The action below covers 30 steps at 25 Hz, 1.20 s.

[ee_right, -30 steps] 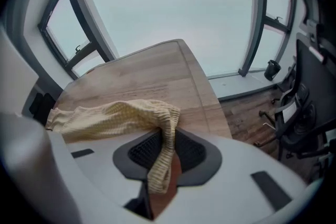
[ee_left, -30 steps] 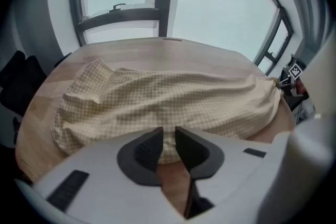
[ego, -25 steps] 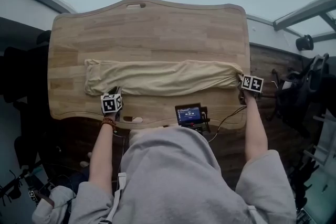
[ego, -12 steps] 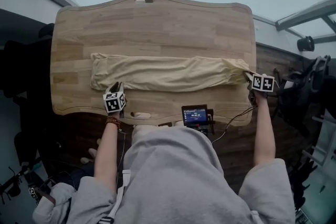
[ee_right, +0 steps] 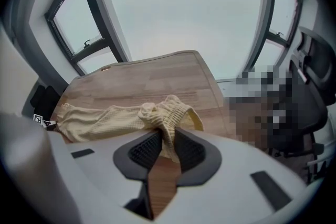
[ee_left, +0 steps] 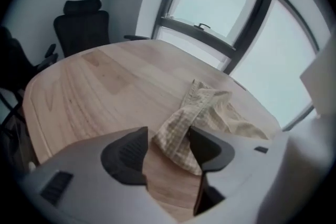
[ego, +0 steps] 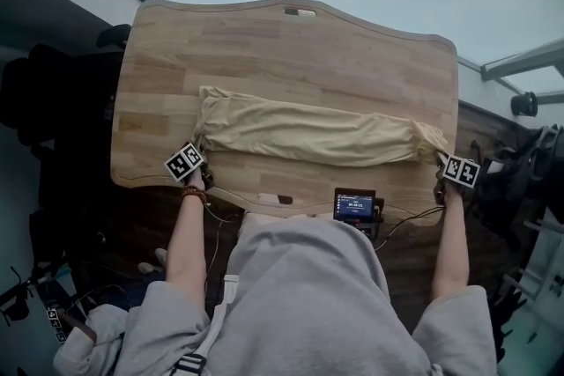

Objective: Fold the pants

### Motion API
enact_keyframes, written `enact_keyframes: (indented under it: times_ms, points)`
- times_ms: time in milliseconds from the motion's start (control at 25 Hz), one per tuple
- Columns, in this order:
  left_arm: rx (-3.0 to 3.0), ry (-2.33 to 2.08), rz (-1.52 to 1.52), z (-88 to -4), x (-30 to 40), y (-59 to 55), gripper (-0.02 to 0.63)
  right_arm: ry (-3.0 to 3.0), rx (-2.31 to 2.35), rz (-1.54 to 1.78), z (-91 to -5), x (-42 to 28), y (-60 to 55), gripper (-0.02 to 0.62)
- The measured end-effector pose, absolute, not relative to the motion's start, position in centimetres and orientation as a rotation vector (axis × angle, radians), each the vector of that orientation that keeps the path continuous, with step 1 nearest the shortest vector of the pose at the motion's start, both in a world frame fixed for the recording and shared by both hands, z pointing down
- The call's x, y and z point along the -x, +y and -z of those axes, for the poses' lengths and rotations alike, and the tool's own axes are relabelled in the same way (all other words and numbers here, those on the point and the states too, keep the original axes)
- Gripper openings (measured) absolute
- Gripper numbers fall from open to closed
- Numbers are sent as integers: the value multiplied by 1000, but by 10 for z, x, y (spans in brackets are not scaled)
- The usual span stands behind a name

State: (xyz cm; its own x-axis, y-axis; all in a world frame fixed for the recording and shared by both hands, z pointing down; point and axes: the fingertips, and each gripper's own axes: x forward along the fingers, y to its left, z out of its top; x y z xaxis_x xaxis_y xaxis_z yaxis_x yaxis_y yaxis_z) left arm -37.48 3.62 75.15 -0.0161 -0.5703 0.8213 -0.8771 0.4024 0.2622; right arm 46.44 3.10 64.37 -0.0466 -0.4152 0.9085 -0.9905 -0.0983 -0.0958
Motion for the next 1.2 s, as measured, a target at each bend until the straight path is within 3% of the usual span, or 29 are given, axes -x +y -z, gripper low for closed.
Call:
enact_keyframes:
  times_ms: [120, 320, 680, 1000, 1200]
  points:
    - [-1401, -1637, -518, -753, 364, 25, 242, -1488, -1581, -1125, -643, -454, 30, 74]
    - [-1471, -1577, -482, -747, 349, 13, 87, -1459, -1573, -1139, -648, -448, 26, 74]
    - [-1635, -1575, -413, -648, 287, -20, 67, -1467, -1563, -1185, -667, -476, 9, 74]
    - [-2091, -1285, -488, -566, 62, -45, 67, -1543, -1523, -1204, -686, -488, -6, 74]
    - [-2336, -935, -789, -609, -102, -2, 69, -1591, -1504, -1206, -688, -496, -8, 74]
